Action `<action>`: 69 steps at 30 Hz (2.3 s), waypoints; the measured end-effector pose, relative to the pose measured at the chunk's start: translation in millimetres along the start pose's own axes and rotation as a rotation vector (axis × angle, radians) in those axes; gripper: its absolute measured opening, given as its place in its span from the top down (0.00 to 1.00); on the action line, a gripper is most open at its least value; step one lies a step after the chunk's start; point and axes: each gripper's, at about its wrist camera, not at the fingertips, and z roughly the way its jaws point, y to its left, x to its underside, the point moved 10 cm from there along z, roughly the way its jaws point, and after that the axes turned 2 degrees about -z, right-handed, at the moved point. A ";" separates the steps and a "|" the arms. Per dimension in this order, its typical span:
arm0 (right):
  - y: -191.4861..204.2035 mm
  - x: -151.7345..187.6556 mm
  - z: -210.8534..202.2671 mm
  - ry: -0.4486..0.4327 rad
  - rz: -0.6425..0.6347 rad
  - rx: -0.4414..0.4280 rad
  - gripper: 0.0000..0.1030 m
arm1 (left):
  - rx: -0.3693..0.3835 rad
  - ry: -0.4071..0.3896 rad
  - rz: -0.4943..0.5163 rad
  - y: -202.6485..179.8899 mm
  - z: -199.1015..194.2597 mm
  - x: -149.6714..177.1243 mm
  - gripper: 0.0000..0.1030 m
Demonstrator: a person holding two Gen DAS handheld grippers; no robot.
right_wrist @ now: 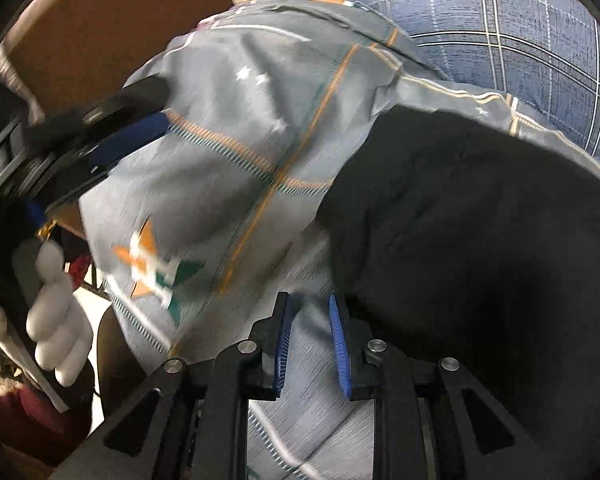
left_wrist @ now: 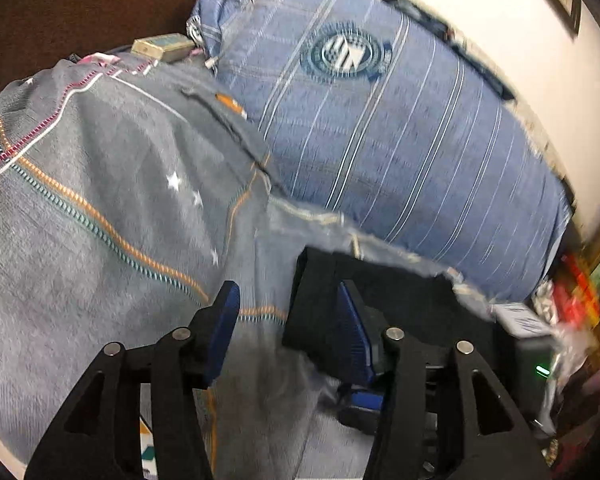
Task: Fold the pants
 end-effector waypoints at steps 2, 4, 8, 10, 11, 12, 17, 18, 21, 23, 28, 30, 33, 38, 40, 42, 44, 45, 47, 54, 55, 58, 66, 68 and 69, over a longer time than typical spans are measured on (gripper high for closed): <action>-5.3 11.8 -20.3 -0.044 -0.007 0.038 0.72 | -0.016 0.039 0.028 -7.0 3.2 7.7 0.52; -22.4 23.2 -48.7 -0.098 0.045 0.076 0.71 | -0.010 0.056 0.064 -17.8 2.5 12.7 0.52; -91.0 63.4 -129.2 -0.240 0.250 0.191 0.67 | 0.000 0.088 0.141 -48.5 7.2 23.0 0.52; -132.8 88.7 -172.5 -0.296 0.345 0.283 0.62 | 0.003 0.110 0.182 -66.5 14.1 30.5 0.52; -158.2 105.7 -196.2 -0.323 0.402 0.343 0.57 | 0.003 0.120 0.198 -73.9 17.1 33.8 0.52; -187.1 126.4 -222.8 -0.350 0.473 0.413 0.54 | 0.003 0.130 0.208 -80.2 19.9 36.7 0.52; -272.7 205.9 -301.5 -0.421 0.702 0.575 0.43 | 0.023 0.183 0.244 -109.6 30.3 55.5 0.52; -282.3 212.8 -305.9 -0.427 0.727 0.564 0.43 | 0.028 0.192 0.247 -112.5 30.9 58.3 0.52; -297.9 217.0 -307.0 -0.454 0.779 0.490 0.43 | 0.043 0.220 0.244 -123.9 29.9 65.0 0.52; -298.0 205.2 -299.1 -0.451 0.729 0.447 0.43 | 0.046 0.220 0.258 -130.2 25.7 66.6 0.52; -296.8 199.8 -261.4 -0.286 0.512 0.431 0.40 | 0.030 0.223 0.321 -142.6 21.7 72.4 0.52; -295.6 203.3 -249.1 -0.224 0.466 0.452 0.45 | 0.026 0.234 0.333 -144.4 24.4 75.9 0.52; -295.3 204.9 -243.1 -0.161 0.465 0.441 0.94 | 0.015 0.239 0.338 -144.4 28.8 76.6 0.52; -309.4 151.8 -289.5 -0.184 0.326 0.630 0.95 | 0.008 0.248 0.301 -143.1 38.0 71.7 0.52; -308.2 113.1 -313.5 -0.238 0.246 0.719 0.95 | 0.000 0.243 0.276 -139.7 39.9 69.0 0.52; -295.2 82.0 -342.0 -0.332 0.142 0.823 0.95 | -0.010 0.239 0.262 -136.3 40.4 68.2 0.52; -291.0 73.1 -349.2 -0.381 0.099 0.848 0.94 | -0.021 0.237 0.260 -132.2 41.7 70.6 0.52; -290.9 80.8 -346.6 -0.387 0.104 0.836 0.94 | -0.028 0.238 0.262 -129.5 43.3 72.2 0.52; -300.9 113.6 -325.9 -0.346 0.137 0.795 0.92 | -0.042 0.254 0.265 -121.9 49.3 76.6 0.52; -364.5 256.3 -258.1 -0.064 0.391 0.767 0.88 | -0.063 0.289 0.244 -113.8 64.6 83.4 0.52; -365.4 260.8 -264.1 -0.088 0.425 0.761 0.88 | -0.061 0.286 0.245 -114.7 63.6 83.8 0.52; -369.4 264.0 -305.0 -0.246 0.554 0.769 0.72 | -0.062 0.289 0.258 -116.3 66.2 86.4 0.52; -381.7 209.7 -316.6 -0.518 0.840 0.320 0.36 | -0.021 0.304 0.303 -142.0 64.0 97.8 0.52; -389.5 203.1 -307.5 -0.505 0.888 0.256 0.36 | -0.013 0.307 0.320 -146.3 63.3 99.5 0.52; -396.2 196.5 -301.1 -0.487 0.892 0.236 0.36 | -0.012 0.310 0.327 -148.1 63.5 100.1 0.52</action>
